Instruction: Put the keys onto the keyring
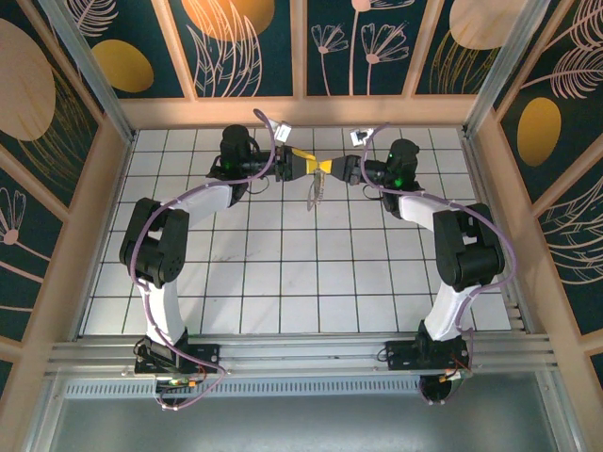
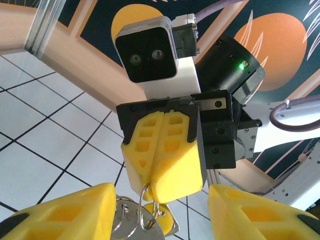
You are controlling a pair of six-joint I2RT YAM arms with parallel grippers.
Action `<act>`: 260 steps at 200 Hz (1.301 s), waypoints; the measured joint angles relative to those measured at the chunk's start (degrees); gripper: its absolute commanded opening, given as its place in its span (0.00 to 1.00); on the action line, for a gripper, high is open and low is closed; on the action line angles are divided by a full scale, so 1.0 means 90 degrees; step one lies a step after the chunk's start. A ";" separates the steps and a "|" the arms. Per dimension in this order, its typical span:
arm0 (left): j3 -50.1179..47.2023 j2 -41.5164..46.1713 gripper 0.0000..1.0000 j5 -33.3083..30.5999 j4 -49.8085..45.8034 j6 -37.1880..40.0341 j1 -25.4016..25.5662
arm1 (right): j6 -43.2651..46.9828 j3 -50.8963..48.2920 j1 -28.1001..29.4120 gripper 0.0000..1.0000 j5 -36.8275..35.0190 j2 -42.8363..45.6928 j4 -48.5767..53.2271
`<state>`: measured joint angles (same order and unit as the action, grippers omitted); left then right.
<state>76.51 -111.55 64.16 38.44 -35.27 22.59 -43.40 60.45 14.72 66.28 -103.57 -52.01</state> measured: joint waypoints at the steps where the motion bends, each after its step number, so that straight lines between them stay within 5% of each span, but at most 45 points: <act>1: 0.0000 0.0000 0.50 0.0000 0.0002 0.0000 0.0000 | 0.0000 0.0002 0.0000 0.00 0.0000 0.0000 0.0000; 212: -0.0029 -0.0362 0.17 0.0168 0.0933 -0.0704 0.0022 | 0.0027 0.0044 0.0002 0.00 -0.0024 -0.0005 0.0010; 260: -0.0036 -0.0403 0.00 0.0158 0.0998 -0.0840 0.0036 | 0.0119 0.0073 0.0010 0.00 -0.0019 -0.0024 0.0056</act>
<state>76.18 -115.18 65.58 47.42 -42.83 22.92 -42.33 61.10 14.81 66.11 -103.79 -51.51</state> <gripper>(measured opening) 0.043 0.044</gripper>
